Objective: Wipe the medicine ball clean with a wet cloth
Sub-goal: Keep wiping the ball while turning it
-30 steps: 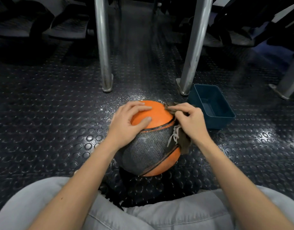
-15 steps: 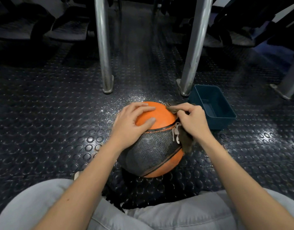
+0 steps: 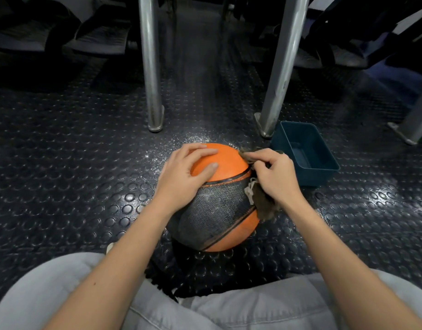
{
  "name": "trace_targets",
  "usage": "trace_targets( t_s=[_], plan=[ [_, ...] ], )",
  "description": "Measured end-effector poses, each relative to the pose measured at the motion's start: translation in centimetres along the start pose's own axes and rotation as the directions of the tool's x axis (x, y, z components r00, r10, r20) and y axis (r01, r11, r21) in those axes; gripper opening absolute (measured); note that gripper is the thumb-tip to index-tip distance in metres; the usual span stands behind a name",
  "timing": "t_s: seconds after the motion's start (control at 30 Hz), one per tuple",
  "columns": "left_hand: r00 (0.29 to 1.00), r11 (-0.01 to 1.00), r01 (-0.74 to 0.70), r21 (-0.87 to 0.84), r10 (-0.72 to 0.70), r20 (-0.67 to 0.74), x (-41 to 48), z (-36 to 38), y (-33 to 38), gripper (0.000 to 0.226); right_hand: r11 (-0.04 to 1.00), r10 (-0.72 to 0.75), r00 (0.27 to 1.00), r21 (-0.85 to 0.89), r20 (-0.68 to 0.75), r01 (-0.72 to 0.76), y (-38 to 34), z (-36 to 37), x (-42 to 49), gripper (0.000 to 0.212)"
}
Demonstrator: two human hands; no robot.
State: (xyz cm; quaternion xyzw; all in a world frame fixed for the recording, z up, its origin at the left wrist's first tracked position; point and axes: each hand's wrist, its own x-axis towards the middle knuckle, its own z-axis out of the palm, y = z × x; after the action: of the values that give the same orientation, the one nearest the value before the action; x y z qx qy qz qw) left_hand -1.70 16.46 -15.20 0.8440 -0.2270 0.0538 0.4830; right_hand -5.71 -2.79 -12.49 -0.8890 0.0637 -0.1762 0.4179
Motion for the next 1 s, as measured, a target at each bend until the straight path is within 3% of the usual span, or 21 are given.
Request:
trace_targets(
  t_s=[0.13,0.23,0.3,0.37,0.43,0.5,0.63,0.73,0.8,0.87,0.93,1.0],
  plan=[
    [0.997,0.999,0.027,-0.035,-0.029,-0.069,0.0,-0.1,-0.3,0.037,0.924,-0.373,0.928,-0.092,0.003,0.372,-2.4,1.4,-3.3,0.033],
    [0.993,0.998,0.05,-0.028,-0.052,-0.103,-0.2,0.3,-0.1,0.041,0.878,-0.471,0.882,-0.109,-0.015,0.467,-1.6,1.3,-4.6,0.033],
    [0.992,0.997,0.079,-0.012,-0.079,-0.095,-0.2,0.5,0.3,0.049,0.904,-0.424,0.903,-0.083,-0.071,0.419,-0.3,0.5,-3.6,0.032],
    [0.991,0.994,0.107,0.022,-0.105,-0.083,-0.4,0.4,0.8,0.053,0.959,-0.281,0.954,-0.068,-0.105,0.275,1.1,-0.1,-2.2,0.03],
    [0.991,0.988,0.125,0.094,-0.12,-0.052,-0.8,-0.3,1.5,0.048,0.995,-0.102,0.991,0.002,-0.082,0.103,2.3,-0.5,-1.4,0.033],
    [0.987,0.962,0.157,0.224,-0.16,-0.008,-1.3,-1.1,2.1,0.041,0.998,-0.024,0.999,0.061,-0.031,0.026,2.5,-0.6,-0.8,0.035],
    [0.973,0.889,0.222,0.4,-0.228,-0.034,-3.2,-2.0,3.4,0.043,0.997,-0.01,0.999,0.072,0.034,0.007,0.8,-0.9,-0.4,0.043],
    [0.973,0.834,0.232,0.5,-0.195,-0.126,-3.3,-2.8,3.2,0.045,0.99,-0.113,0.991,0.082,-0.073,0.119,-0.9,-2.3,-0.4,0.038],
    [0.975,0.879,0.209,0.429,-0.152,-0.165,-2.6,-2.8,2.9,0.048,0.973,-0.205,0.971,0.077,-0.126,0.216,-1.6,-2.8,-0.9,0.036],
    [0.981,0.933,0.184,0.31,-0.155,-0.116,-1.7,-2.2,2.5,0.054,0.962,-0.268,0.963,0.056,-0.025,0.269,-1.8,-2.2,-1.7,0.039],
    [0.977,0.948,0.208,0.242,-0.211,-0.01,-1.1,-1.5,2.2,0.062,0.976,-0.214,0.961,0.009,0.175,0.216,-0.4,-0.9,-2.3,0.042],
    [0.976,0.956,0.202,0.211,-0.213,0.03,-0.8,-1.2,1.7,0.067,0.996,-0.077,0.973,-0.032,0.217,0.086,1.5,-1.0,-1.5,0.043]
  ],
)
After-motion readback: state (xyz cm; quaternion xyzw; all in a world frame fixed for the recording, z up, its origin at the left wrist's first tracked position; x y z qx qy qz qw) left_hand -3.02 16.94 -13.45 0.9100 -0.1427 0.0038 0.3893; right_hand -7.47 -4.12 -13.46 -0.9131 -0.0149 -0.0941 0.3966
